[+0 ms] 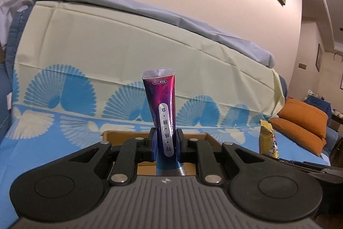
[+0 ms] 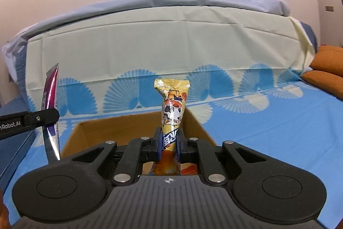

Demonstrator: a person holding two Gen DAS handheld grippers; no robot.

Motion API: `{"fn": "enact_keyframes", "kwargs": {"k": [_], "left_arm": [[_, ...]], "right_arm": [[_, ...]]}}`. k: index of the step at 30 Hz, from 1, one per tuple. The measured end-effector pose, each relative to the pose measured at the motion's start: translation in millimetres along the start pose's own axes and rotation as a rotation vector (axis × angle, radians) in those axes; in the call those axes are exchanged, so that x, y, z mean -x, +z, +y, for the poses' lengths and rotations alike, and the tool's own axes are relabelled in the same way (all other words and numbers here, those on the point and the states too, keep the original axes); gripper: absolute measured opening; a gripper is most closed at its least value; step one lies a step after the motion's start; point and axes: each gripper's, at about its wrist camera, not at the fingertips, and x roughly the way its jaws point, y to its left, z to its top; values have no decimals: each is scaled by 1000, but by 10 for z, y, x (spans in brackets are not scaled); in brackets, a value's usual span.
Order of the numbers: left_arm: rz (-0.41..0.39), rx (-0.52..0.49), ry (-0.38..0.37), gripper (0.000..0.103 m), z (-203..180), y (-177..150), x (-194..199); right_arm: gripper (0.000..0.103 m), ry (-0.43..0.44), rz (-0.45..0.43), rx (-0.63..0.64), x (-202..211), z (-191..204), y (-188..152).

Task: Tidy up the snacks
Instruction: 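Lift both held snacks and carry them over the cardboard box, then open both tools to drop the tube pack and wafer bar into box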

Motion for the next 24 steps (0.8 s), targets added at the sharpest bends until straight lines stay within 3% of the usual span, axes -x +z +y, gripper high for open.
{"fn": "enact_keyframes", "kwargs": {"k": [3, 5, 7, 8, 11, 15, 17, 22, 24], "left_arm": [[45, -7, -34, 21, -53, -44, -101], [55, -13, -21, 33, -47, -68, -115], [29, -11, -9, 47, -10, -53, -67], [16, -4, -4, 51, 23, -43, -34], [17, 21, 10, 58, 108, -17, 47], [15, 21, 50, 76, 80, 69, 285], [11, 30, 59, 82, 16, 127, 446], [60, 19, 120, 88, -261, 162, 847], [121, 26, 125, 103, -351, 100, 970]], "right_arm": [[13, -4, -3, 1, -33, -9, -9], [14, -10, 5, 10, -45, -7, -25], [35, -24, 34, 13, -93, 15, -20], [52, -26, 47, 1, -113, 8, -18], [66, -3, 46, -19, -83, -13, 0], [97, 29, 49, -36, -4, -38, 45], [103, 45, 66, -46, 68, -61, 109], [102, 60, 95, -36, 387, -178, 309], [102, 44, 100, -16, 539, -240, 311]]}}
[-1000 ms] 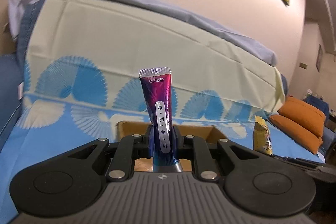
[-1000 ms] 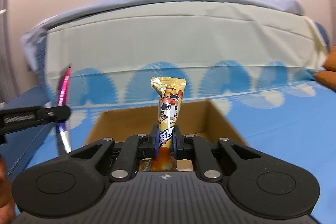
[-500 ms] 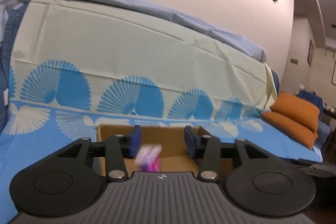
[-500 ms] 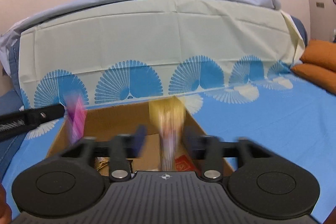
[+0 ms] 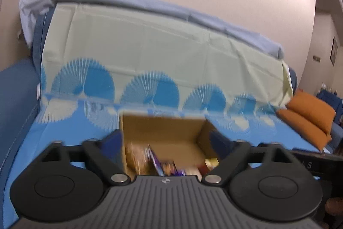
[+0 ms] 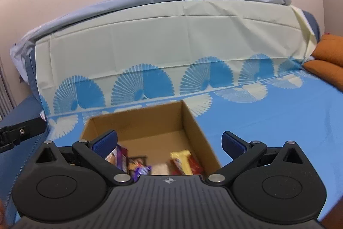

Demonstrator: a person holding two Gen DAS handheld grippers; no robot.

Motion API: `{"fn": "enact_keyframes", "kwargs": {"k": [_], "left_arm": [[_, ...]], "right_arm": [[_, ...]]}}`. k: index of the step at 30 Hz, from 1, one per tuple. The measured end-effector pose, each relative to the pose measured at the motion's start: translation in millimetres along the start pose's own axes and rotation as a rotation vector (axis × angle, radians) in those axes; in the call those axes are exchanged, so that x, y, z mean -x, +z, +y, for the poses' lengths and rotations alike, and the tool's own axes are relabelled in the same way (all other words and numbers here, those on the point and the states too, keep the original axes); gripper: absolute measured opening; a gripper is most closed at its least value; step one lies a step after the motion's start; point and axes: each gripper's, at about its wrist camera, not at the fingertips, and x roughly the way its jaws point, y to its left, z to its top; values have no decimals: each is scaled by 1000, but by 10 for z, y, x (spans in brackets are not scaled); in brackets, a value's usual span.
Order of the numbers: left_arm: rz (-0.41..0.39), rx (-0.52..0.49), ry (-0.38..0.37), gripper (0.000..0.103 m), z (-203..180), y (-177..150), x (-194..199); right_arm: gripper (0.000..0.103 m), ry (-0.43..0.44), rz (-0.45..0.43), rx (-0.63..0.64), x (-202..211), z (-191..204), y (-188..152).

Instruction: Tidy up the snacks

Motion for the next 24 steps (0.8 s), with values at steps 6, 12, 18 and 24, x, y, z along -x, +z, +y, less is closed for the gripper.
{"fn": "enact_keyframes", "kwargs": {"k": [6, 12, 18, 24], "left_arm": [[213, 51, 90, 103, -79, -565, 137], [342, 41, 144, 103, -7, -930, -62], [363, 59, 145, 103, 115, -916, -127], [386, 46, 143, 103, 56, -942, -222]], "right_arm": [[102, -41, 61, 14, 321, -188, -461], [102, -30, 131, 72, 305, -101, -624], [102, -53, 198, 124, 165, -3, -711], [102, -43, 221, 192, 99, 94, -765]]}}
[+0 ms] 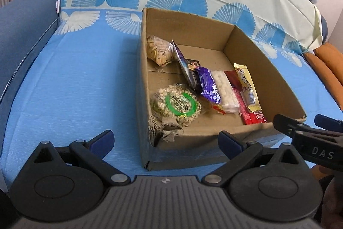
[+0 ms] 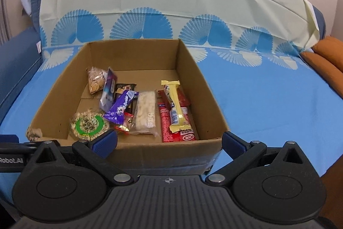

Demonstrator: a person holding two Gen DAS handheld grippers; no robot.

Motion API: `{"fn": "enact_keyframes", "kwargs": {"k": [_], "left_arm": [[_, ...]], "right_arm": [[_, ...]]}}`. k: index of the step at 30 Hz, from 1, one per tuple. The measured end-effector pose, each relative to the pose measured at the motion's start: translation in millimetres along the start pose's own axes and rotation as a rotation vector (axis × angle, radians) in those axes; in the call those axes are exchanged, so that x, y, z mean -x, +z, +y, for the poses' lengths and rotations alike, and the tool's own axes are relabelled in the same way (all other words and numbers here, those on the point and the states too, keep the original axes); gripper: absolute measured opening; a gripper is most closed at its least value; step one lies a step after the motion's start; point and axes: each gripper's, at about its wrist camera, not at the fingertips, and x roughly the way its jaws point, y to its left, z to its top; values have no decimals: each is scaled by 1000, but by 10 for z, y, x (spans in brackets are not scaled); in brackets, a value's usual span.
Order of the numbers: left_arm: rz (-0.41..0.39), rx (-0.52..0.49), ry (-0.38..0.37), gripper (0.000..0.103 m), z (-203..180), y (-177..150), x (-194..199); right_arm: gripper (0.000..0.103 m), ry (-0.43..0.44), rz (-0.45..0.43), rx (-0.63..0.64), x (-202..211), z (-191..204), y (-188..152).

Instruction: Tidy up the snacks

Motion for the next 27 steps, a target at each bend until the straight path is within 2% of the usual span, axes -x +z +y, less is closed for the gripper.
{"fn": "enact_keyframes", "kwargs": {"k": [27], "left_arm": [[-16, -10, -1, 103, -57, -19, 14]], "right_arm": [[102, -9, 5, 21, -29, 64, 4]]}}
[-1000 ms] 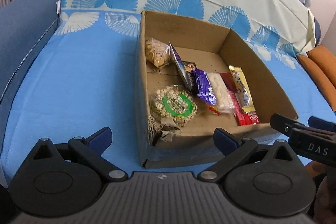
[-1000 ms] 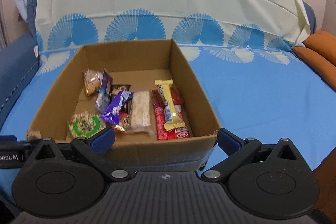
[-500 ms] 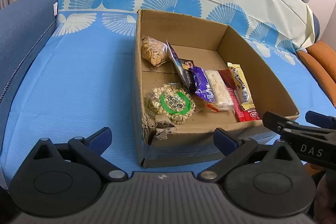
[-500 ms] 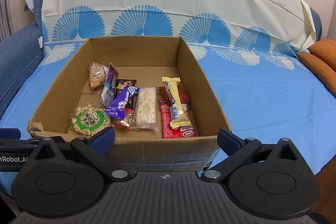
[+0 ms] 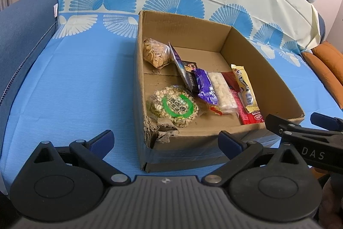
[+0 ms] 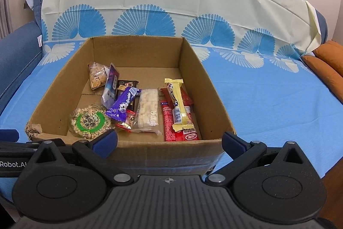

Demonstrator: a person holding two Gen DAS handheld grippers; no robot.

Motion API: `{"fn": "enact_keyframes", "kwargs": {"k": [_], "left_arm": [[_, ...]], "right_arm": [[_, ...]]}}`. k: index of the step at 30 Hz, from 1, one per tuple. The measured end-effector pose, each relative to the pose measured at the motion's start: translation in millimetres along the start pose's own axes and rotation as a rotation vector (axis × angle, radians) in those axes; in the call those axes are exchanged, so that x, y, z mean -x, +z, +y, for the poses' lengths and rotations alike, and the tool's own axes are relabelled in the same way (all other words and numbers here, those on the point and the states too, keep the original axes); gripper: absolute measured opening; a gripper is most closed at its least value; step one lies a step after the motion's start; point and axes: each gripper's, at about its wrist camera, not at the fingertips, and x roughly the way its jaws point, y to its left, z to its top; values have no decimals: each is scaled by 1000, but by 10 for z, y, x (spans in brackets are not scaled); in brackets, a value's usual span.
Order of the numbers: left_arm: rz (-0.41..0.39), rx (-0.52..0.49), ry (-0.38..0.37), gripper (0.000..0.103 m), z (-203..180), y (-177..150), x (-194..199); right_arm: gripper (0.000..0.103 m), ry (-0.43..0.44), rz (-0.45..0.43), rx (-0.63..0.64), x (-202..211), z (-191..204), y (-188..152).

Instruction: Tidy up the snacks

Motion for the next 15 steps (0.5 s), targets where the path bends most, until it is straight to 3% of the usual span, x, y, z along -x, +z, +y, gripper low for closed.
{"fn": "enact_keyframes", "kwargs": {"k": [15], "left_arm": [[8, 9, -5, 103, 3, -3, -20]], "right_arm": [[102, -2, 0, 2, -2, -1, 5]]}}
